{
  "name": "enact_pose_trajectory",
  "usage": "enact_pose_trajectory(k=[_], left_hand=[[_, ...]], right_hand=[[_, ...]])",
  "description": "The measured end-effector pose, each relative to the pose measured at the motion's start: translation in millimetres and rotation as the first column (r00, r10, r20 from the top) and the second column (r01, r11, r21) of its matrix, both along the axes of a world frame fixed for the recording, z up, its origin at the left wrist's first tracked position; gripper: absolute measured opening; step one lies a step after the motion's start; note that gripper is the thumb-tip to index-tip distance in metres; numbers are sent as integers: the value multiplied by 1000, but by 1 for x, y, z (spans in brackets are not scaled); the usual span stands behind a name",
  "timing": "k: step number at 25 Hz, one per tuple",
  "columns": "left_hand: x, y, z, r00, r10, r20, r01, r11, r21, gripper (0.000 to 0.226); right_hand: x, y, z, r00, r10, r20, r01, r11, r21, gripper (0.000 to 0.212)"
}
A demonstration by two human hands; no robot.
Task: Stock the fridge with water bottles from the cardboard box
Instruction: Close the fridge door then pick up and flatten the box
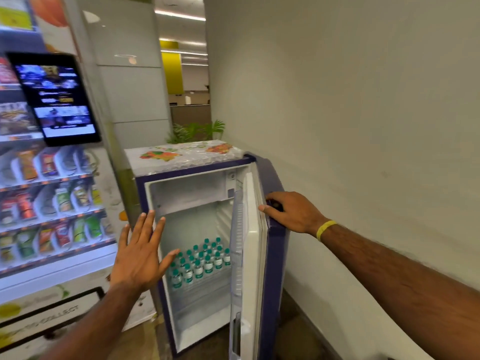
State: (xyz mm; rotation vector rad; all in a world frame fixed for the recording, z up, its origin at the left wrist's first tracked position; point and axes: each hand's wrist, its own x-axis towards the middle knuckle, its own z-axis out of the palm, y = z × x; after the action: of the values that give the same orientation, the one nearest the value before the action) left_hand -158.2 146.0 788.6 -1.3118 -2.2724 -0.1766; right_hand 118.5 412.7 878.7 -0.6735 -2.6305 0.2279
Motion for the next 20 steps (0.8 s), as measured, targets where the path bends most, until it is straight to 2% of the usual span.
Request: enact_pose_trajectory(k=[4, 7, 11, 15, 20], left_hand=[[-24, -43, -6, 996, 90, 4, -90, 996, -25, 88], [-39, -64, -9, 991, 132, -2, -132, 991, -19, 87], [-55, -77, -10, 986, 166, -13, -166, 986, -30, 85], [-72, -71, -4, 978, 206, -22, -206, 978, -12, 84], [-92, -51, 0, 973, 232, -18, -232, 973, -16, 83]], right_hand=[[-53, -31, -16, 976, 164, -146, -166, 986, 1, 28], [-89, -41, -28, 938, 257, -232, -270, 963, -24, 35], [-138, -40, -46, 939, 330, -100, -330, 944, 13, 62], [-190, -40, -50, 937, 346, 48, -349, 930, 116, 84], [-257, -36, -48, 931, 305, 198, -340, 924, 175, 99]])
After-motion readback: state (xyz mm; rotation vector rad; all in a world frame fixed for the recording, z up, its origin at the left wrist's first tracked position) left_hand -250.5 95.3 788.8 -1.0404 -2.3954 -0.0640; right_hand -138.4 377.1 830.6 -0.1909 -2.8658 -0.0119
